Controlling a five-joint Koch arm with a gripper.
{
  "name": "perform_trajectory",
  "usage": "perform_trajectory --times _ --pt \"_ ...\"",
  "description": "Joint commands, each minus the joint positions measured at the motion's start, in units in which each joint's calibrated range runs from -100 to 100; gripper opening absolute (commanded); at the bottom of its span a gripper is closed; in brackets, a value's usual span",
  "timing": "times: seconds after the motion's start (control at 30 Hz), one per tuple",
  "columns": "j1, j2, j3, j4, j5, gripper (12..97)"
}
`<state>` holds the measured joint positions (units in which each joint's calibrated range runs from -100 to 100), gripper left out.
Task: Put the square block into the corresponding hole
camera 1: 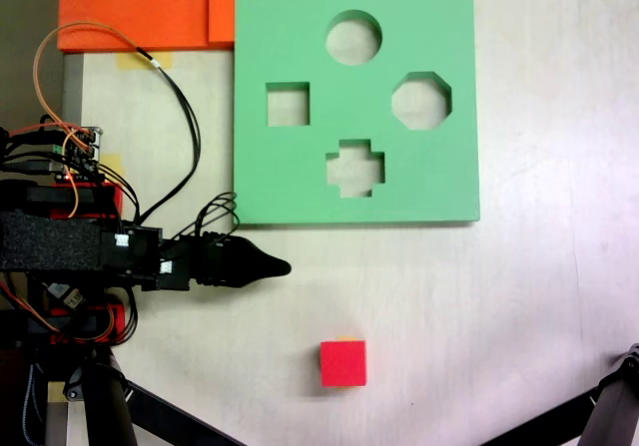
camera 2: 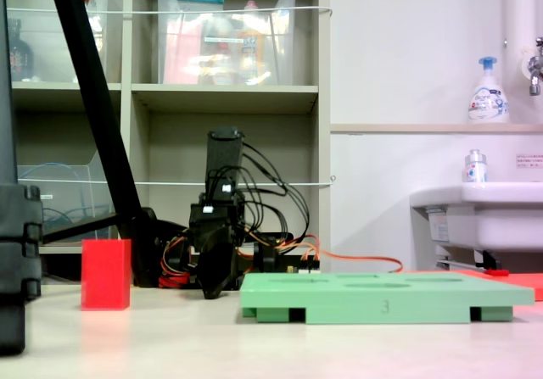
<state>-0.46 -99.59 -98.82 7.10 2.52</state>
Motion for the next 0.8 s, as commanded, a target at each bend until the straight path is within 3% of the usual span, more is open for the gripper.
perform_trajectory --times 0.0,0.1,0.3,0.47,0.7,0.77 --pt "0.29 -0.41 -1.18 -5.70 -0.15 48.3" --pt "-0.05 -0.41 -1.18 -5.70 3.13 49.1" --pt "-4.15 -0.41 -1.18 -2.81 27.01 45.8" --pt "-4.64 -0.41 6.30 -27.27 38.49 45.6" --pt "-6.84 -0.41 24.75 -56.45 42.25 43.2" --pt "-7.03 -0.41 32.02 -64.44 42.25 47.9"
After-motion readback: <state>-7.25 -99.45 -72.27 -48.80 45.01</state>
